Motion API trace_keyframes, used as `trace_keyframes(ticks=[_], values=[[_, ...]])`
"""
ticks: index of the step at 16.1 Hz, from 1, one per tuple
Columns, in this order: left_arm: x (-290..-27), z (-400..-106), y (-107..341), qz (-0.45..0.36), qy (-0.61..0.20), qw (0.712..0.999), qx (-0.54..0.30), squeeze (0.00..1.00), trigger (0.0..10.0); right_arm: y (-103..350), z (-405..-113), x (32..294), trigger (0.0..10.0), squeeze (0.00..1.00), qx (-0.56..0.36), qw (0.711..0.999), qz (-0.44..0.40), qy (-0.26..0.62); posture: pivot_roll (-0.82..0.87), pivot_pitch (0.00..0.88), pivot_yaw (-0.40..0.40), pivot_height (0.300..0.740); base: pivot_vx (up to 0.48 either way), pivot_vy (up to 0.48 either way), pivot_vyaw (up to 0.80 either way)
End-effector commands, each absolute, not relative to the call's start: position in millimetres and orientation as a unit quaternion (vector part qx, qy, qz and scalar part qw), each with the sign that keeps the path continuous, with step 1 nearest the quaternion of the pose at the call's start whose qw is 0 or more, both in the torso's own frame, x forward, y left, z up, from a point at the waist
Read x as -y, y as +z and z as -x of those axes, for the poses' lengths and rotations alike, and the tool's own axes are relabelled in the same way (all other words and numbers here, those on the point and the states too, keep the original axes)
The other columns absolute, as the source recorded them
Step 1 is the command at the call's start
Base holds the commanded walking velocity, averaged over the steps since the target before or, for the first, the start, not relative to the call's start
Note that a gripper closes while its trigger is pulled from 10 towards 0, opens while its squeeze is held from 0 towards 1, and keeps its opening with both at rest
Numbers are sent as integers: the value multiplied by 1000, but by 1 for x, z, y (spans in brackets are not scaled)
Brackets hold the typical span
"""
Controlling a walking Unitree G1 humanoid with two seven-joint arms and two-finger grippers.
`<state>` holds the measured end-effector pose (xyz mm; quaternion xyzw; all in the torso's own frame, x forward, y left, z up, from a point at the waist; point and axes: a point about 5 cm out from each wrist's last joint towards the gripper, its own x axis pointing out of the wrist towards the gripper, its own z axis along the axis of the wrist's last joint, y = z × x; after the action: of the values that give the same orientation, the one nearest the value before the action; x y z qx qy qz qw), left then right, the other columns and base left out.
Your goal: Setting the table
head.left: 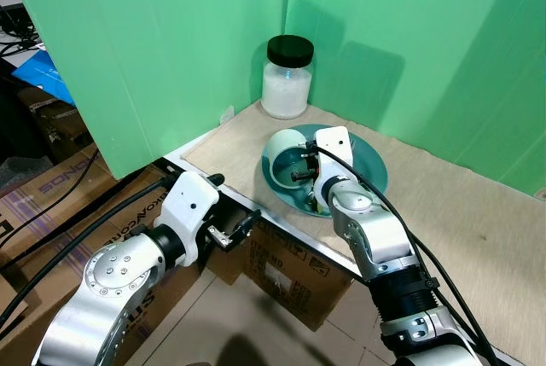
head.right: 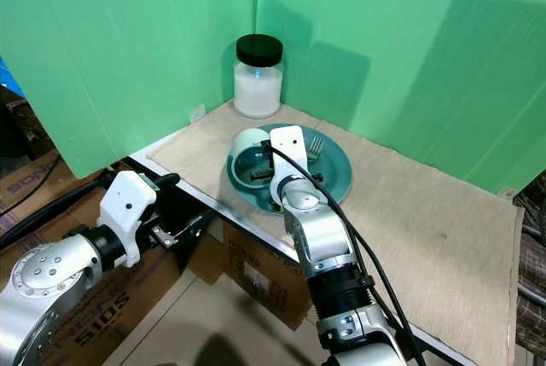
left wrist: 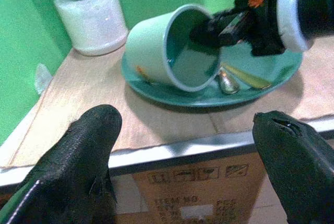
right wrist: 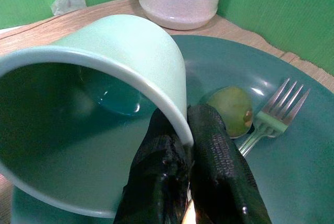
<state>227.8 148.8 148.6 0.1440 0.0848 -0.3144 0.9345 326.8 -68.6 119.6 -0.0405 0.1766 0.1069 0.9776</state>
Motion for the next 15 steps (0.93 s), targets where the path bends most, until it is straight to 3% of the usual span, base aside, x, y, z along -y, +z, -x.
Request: trace_keyframes(ticks=[1,7,13,14,15], values=[[-151,-231,149,-151,-303,937,-82,0,10000,124,-330,69,0,0,-170,979,34,107,126,0,-69,740,0,0,0],[-149,-232,163,-97,-316,943,-43,0,10000,164,-329,75,0,0,-89,990,-45,102,128,0,-42,740,0,0,0],[-142,-228,165,-79,-334,939,-32,0,10000,203,-317,124,0,0,34,990,-125,56,122,0,-45,740,0,0,0],[-142,-231,165,-80,-328,941,-31,0,10000,212,-307,135,3490,0,61,989,-123,61,113,0,-39,740,0,0,0],[-140,-233,165,-81,-324,942,-32,0,10000,215,-299,144,10000,0,73,990,-108,55,111,0,-38,740,0,0,0]])
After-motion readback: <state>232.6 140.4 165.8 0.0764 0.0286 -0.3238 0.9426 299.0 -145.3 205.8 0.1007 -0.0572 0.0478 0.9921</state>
